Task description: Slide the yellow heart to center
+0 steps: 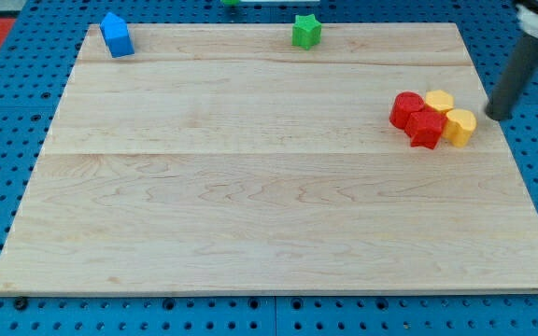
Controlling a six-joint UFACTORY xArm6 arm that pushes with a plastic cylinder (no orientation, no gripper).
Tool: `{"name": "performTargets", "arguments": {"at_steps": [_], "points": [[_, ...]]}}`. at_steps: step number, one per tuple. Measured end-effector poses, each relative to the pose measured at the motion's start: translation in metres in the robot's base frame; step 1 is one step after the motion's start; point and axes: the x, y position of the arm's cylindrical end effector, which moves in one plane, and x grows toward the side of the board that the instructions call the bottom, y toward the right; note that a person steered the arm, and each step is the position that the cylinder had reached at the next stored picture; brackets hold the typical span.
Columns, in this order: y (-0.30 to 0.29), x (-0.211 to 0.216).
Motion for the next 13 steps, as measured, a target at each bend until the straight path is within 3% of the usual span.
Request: {"name": "performTargets", "arguments": {"at_steps": [1, 2, 5, 7, 10, 11, 13], "points": [[0.031, 0.035], [0.023, 0.043], [-0.134, -0.030], [-0.173, -0.072], [-0.151, -0.030], [-0.119, -0.016], [-0.211, 0.013]]}}
